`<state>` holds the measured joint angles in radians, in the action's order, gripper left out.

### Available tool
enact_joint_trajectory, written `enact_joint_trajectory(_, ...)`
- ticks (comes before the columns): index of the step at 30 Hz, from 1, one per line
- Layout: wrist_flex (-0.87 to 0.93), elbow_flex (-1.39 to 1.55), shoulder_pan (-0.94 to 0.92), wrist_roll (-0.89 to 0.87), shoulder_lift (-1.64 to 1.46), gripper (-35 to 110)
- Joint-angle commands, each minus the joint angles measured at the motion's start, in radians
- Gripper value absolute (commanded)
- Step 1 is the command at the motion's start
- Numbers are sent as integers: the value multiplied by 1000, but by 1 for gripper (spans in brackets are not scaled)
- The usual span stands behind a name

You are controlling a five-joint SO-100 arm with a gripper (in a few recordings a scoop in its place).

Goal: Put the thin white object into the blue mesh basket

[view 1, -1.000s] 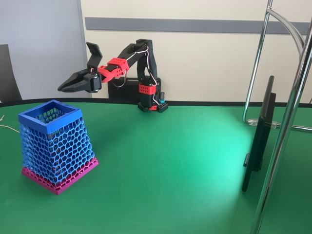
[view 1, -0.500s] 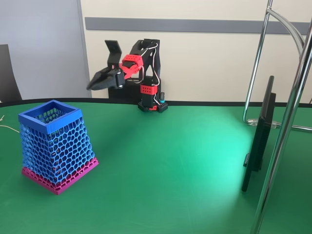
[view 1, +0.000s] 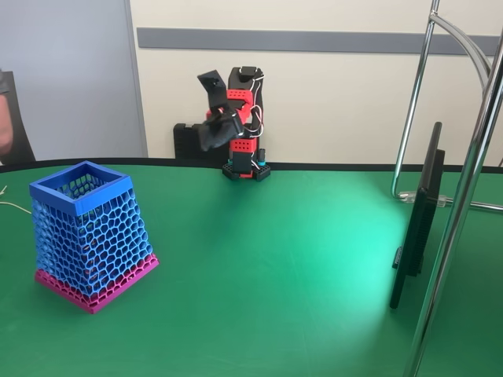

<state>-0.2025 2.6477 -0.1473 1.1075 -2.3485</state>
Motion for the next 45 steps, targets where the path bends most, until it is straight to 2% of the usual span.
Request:
enact_joint_trajectory(1,57,44,31,-120,-112,10)
enact_joint_trajectory(10,485,149,97,-532,-472,5)
enact_joint_trajectory(20,727,420,199,-807,-891,0)
enact_joint_trajectory(24,833,436,201,-936,-969,0)
enact_joint_trajectory(33,927,436,163,-1091,-974,1)
enact_joint_trajectory(41,1057,436,153,-1157,-974,1)
enact_joint_trajectory(45,1060,436,160,-1155,-976,1)
